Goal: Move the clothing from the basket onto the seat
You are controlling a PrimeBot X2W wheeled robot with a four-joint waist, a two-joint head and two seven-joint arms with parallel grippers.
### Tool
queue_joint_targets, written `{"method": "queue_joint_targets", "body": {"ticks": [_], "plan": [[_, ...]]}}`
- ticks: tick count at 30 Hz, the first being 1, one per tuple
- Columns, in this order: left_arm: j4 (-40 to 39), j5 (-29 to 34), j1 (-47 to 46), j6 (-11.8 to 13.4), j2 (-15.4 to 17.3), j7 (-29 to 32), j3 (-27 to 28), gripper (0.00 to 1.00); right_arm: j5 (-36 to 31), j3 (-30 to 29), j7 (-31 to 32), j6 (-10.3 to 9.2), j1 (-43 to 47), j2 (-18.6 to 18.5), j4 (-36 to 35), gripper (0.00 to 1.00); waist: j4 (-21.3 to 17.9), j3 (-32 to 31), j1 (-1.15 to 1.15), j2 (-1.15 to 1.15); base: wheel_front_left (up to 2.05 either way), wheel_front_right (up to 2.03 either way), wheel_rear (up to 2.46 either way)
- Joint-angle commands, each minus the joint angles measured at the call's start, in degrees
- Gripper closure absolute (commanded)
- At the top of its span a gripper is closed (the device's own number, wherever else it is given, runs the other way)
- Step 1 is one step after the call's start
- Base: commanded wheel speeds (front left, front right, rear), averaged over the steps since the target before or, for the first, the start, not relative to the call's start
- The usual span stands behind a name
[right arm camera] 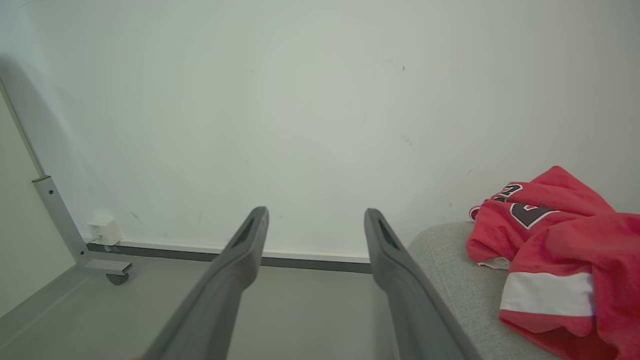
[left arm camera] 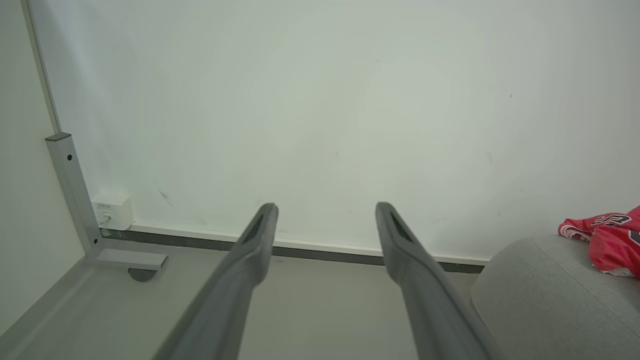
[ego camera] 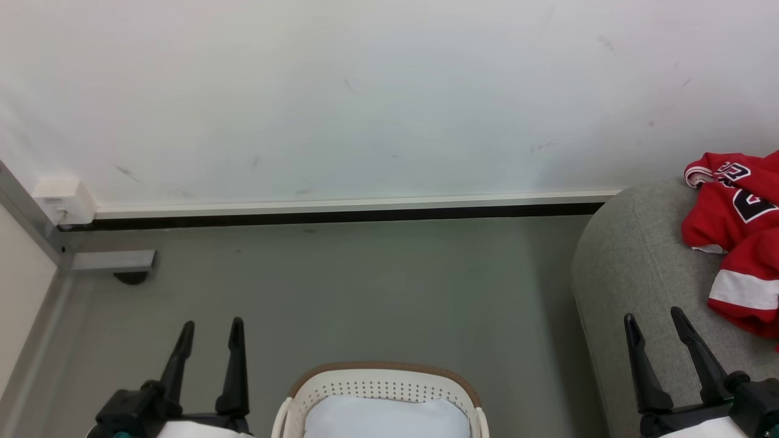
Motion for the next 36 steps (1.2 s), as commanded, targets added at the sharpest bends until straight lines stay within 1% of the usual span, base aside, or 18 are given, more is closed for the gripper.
{"method": "queue_joint_targets", "body": {"ticks": [1, 6, 7, 11, 23, 24, 36], "plan": [[0.17, 0.97, -0.17, -0.47, -0.36, -0.04, 0.51, 0.00, 0.27, 0.09, -0.45, -0.13, -0.54, 0.03, 0.16, 0.00, -0.08, 0.07, 0.00, 0.00, 0.00, 0.00, 0.00], [1.21, 1.95, -0.22, -2.06, -1.35, -0.04, 1.69, 0.00, 0.54, -0.02, -0.57, -0.13, -0.66, 0.14, 0.19, 0.00, -0.28, 0.10, 0.00, 0.00, 0.00, 0.00, 0.00], [1.11, 1.64, -0.07, -2.19, -1.42, 0.00, 1.68, 1.00, 0.08, 0.01, -0.07, 0.00, -0.30, 0.11, 0.06, 1.00, -0.30, 0.10, 0.00, 0.00, 0.00, 0.00, 0.00], [3.43, 0.97, 0.70, -2.28, -1.92, 0.26, 1.37, 1.00, 0.62, 0.30, 0.35, 0.01, 1.08, 0.56, 2.01, 1.00, -0.32, 0.09, 0.00, 0.00, 0.00, 0.00, 0.00], [4.43, -11.45, -0.38, -3.31, -2.31, 3.79, 3.20, 1.00, 12.99, -1.36, 3.23, 0.00, 0.32, 1.12, 2.57, 1.00, -0.16, -0.05, 0.00, 0.00, 0.00, 0.00, 0.00], [4.43, -11.45, -0.38, -3.31, -2.31, 3.79, 3.20, 1.00, 12.99, -1.36, 3.23, 0.00, 0.32, 1.12, 2.57, 1.00, -0.16, -0.05, 0.00, 0.00, 0.00, 0.00, 0.00], [5.19, -22.24, -1.25, -4.19, -2.67, 6.73, 4.68, 1.00, 23.58, -2.88, 5.81, -0.02, -0.37, 1.70, 3.07, 1.00, -0.01, -0.20, 0.00, 0.00, 0.00, 0.00, 0.00]]}}
